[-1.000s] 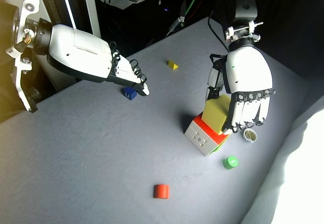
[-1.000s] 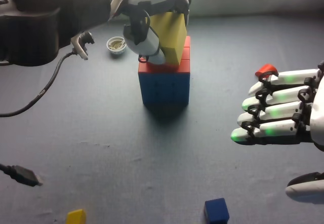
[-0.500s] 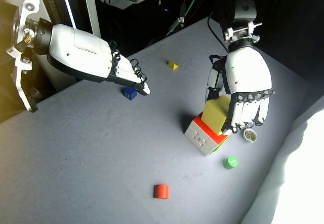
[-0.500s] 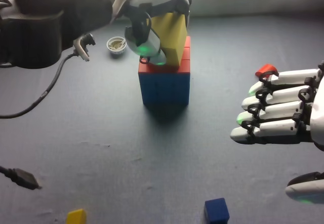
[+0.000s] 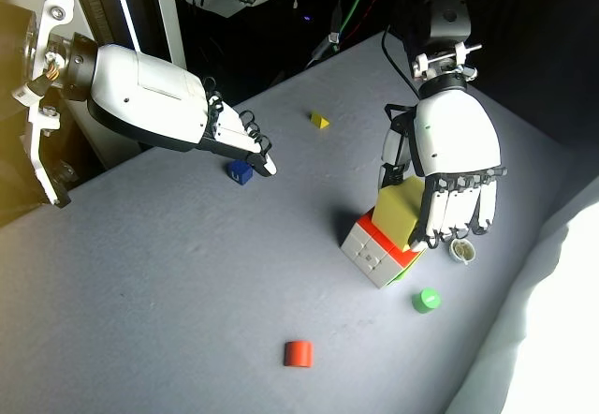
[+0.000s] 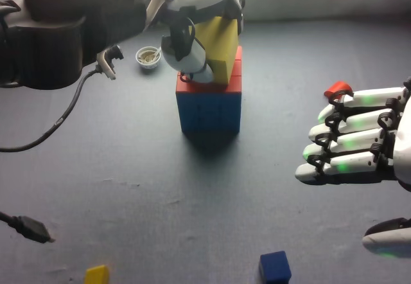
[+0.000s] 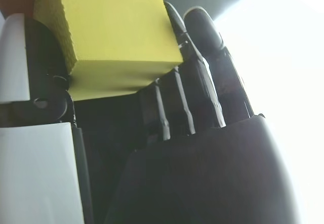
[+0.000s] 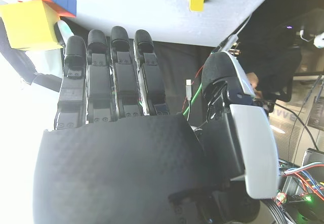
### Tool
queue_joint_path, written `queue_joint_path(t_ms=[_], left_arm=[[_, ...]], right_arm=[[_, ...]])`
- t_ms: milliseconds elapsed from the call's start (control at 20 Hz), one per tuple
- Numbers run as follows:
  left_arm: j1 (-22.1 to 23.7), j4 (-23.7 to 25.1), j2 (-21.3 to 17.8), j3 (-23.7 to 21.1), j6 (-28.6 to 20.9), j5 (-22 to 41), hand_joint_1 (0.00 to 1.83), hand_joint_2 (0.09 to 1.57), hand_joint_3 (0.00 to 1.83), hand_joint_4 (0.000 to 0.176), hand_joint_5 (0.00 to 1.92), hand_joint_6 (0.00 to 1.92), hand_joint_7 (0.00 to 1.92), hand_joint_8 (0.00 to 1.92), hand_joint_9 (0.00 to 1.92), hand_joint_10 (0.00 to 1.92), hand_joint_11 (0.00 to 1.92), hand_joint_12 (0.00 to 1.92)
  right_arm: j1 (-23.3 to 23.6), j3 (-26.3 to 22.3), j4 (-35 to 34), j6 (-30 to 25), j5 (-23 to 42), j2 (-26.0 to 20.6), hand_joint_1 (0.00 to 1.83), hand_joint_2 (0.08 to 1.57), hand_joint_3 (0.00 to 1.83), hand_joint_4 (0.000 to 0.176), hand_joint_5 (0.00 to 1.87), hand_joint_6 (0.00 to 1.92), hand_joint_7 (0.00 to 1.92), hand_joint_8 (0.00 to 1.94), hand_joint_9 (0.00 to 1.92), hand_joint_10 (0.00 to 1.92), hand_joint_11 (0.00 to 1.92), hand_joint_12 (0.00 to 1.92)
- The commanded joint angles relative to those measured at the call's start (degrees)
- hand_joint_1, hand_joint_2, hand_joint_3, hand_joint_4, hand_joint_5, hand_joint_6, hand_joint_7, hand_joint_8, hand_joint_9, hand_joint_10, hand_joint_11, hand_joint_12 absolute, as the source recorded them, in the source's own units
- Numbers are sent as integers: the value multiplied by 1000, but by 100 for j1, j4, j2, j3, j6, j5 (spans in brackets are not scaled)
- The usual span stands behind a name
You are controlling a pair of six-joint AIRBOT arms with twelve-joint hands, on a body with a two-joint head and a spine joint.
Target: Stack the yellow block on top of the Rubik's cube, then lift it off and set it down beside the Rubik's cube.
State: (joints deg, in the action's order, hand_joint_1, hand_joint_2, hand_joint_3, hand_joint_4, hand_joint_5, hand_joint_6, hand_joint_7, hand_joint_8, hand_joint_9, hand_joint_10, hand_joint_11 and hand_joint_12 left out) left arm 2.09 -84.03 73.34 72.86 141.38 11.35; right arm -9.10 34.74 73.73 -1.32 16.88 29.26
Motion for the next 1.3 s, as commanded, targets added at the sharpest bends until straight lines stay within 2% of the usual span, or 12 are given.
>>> queue_joint_path(t_ms=[0, 50, 100, 200, 250, 400, 600, 700, 950, 1000, 1100, 1250], left_arm=[[-47, 73, -40, 15, 51, 9, 1019, 1154, 0, 0, 664, 27, 763, 147, 614, 440, 120, 1321], [-46, 73, -39, 15, 51, 9, 1019, 1154, 0, 0, 664, 27, 763, 147, 614, 440, 120, 1321], [-46, 73, -39, 15, 51, 9, 999, 1142, 0, 0, 632, 6, 770, 54, 654, 301, 126, 1280], [-47, 73, -39, 15, 51, 9, 899, 1151, 0, 0, 569, 0, 728, 0, 701, 84, 109, 1247], [-47, 73, -39, 15, 51, 9, 879, 1147, 0, 0, 554, 0, 715, 0, 694, 68, 99, 1244], [-41, 73, -36, 16, 51, 9, 820, 1135, 0, 0, 516, 0, 690, 0, 674, 44, 75, 1223], [-31, 50, -37, 7, 51, 8, 741, 1109, 0, 0, 415, 0, 606, 0, 612, 10, 5, 1208], [-20, 36, -37, 9, 51, 9, 653, 1099, 0, 0, 358, 0, 532, 0, 539, 0, 0, 1126], [1, 13, -35, 17, 51, 9, 573, 1059, 0, 0, 318, 0, 464, 0, 483, 0, 2, 1013], [4, 11, -35, 17, 51, 9, 581, 1063, 0, 0, 299, 0, 438, 1, 451, 0, 0, 962], [6, -5, -35, 22, 51, 9, 522, 1069, 3, 0, 263, 0, 410, 0, 430, 0, 0, 948], [24, -6, -34, 48, 51, 9, 524, 1057, 0, 0, 297, 5, 435, 4, 449, 4, 0, 972]], right_arm=[[98, -18, -157, 3, 252, -49, 46, 1323, 0, 0, 298, 5, 307, 5, 247, 10, 0, 493], [98, -18, -157, 3, 252, -49, 46, 1323, 0, 0, 298, 5, 307, 5, 247, 10, 0, 493], [98, -18, -157, 3, 252, -49, 12, 1329, 1, 0, 297, 3, 306, 3, 245, 7, 0, 462], [98, -18, -157, 3, 252, -49, 30, 1329, 0, 0, 311, 4, 316, 2, 249, 5, 0, 453], [98, -18, -157, 3, 252, -49, 10, 1333, 1, 0, 294, 1, 298, 0, 234, 2, 0, 414], [98, -18, -157, 3, 252, -49, 46, 1327, 0, 0, 327, 8, 327, 5, 260, 8, 0, 499], [98, -18, -157, 3, 252, -49, 59, 1328, 0, 0, 305, 3, 305, 4, 247, 6, 0, 470], [102, -17, -158, -1, 208, -49, 48, 1326, 0, 0, 313, 1, 327, 3, 262, 6, 0, 523], [107, -16, -159, -8, 177, -49, 53, 1331, 0, 0, 282, 5, 292, 7, 236, 7, 0, 421], [107, -16, -159, -9, 177, -49, 77, 1322, 0, 0, 306, 10, 322, 11, 264, 14, 0, 495], [107, -16, -159, -9, 169, -49, 44, 1332, 1, 0, 290, 6, 300, 4, 243, 4, 0, 447], [109, -15, -159, -9, 148, -50, 54, 1330, 0, 0, 298, 6, 312, 6, 258, 9, 0, 492]])
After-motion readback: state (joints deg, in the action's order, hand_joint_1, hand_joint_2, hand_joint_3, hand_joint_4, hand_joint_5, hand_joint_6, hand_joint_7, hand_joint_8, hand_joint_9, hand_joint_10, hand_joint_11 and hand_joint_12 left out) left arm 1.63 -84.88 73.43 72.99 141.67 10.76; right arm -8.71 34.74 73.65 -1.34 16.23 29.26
